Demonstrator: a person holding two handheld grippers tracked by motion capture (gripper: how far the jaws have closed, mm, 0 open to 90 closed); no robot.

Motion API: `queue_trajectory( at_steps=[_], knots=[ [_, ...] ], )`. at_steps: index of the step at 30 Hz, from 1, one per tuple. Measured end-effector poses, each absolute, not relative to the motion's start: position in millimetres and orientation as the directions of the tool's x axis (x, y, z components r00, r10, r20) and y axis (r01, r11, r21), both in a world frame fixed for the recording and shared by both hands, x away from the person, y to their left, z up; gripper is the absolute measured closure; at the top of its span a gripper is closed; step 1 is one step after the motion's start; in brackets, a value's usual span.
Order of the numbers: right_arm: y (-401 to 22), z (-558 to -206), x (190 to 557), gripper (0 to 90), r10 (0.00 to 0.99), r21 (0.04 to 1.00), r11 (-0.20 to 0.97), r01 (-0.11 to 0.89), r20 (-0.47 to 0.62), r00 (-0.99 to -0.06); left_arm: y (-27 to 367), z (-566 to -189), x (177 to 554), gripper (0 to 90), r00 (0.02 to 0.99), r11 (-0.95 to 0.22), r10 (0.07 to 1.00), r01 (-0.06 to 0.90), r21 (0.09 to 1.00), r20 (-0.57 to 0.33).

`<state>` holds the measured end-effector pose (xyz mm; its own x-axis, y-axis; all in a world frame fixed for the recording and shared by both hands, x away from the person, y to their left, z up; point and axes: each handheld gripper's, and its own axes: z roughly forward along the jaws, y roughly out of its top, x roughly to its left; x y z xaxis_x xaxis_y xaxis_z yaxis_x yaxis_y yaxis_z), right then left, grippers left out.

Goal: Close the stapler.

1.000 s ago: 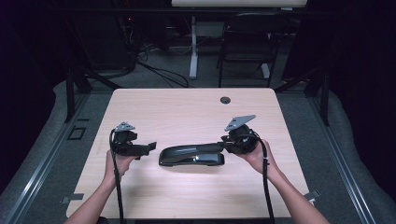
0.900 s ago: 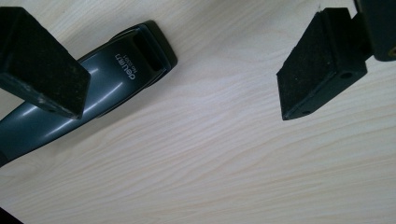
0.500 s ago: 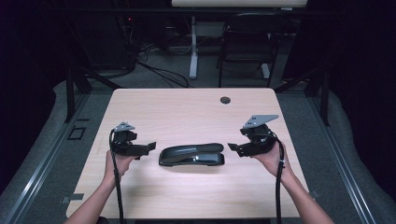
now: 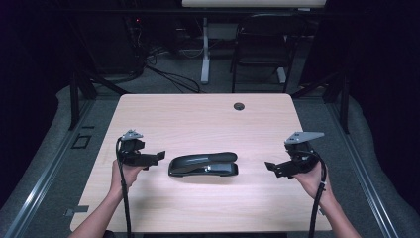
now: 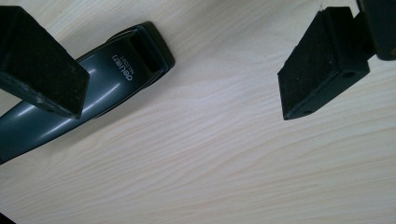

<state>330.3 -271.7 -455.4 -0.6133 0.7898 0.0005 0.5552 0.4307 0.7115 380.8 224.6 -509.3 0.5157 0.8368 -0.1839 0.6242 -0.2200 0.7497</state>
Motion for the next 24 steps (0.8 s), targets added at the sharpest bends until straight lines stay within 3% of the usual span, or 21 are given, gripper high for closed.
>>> queue_trajectory(
  at_steps=[9, 13, 24],
  knots=[
    [-309, -489, 319, 0.0, 0.851, 0.642, 0.402, 0.653, 0.001, -0.525, 225, -509, 381, 1.6, 0.515, -0.231, 0.841, 0.622, 0.748, -0.168],
    [-316, -511, 321, 0.0, 0.859, 0.558, 0.447, 0.699, -0.048, -0.510, 226, -509, 381, 1.4, 0.507, -0.229, 0.848, 0.618, 0.752, -0.158],
    [-311, -539, 336, 0.0, 0.824, 0.381, 0.546, 0.746, -0.083, -0.560, 231, -511, 383, 0.1, 0.505, -0.195, 0.847, 0.587, 0.785, -0.167]
  ],
)
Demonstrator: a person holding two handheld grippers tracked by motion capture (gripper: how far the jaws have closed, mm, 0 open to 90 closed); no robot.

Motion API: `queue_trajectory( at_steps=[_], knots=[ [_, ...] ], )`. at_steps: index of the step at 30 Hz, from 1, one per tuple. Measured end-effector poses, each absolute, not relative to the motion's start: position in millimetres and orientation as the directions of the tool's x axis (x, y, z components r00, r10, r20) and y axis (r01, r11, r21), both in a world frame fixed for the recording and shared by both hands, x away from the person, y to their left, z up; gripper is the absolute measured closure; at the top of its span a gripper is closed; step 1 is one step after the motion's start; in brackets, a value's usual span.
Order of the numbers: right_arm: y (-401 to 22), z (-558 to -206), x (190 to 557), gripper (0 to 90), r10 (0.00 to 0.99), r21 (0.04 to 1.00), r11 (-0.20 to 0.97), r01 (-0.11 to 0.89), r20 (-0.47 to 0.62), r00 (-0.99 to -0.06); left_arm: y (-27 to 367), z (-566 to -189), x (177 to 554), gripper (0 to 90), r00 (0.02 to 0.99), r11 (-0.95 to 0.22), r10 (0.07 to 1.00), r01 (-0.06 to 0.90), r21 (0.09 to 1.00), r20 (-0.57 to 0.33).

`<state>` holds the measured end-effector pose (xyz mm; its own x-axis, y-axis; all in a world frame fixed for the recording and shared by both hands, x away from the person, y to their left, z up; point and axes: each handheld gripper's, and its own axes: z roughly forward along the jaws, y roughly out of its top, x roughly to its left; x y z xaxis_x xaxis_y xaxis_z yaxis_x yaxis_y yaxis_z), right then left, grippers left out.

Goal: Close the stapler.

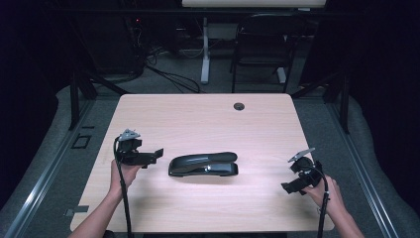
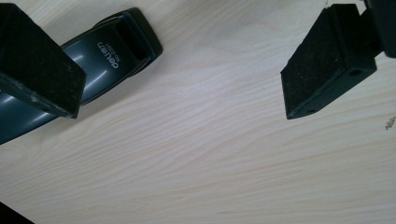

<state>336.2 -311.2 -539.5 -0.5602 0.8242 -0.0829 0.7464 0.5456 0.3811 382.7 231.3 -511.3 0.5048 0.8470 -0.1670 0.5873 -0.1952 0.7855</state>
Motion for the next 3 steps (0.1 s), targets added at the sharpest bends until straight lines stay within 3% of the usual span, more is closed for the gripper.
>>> queue_trajectory(
  at_steps=[3],
  knots=[
    [-310.6, -542.9, 337.3, 0.0, 0.814, 0.349, 0.567, 0.746, -0.095, -0.573, 231.5, -514.1, 384.0, 0.2, 0.499, -0.193, 0.849, 0.596, 0.780, -0.172]
  ],
)
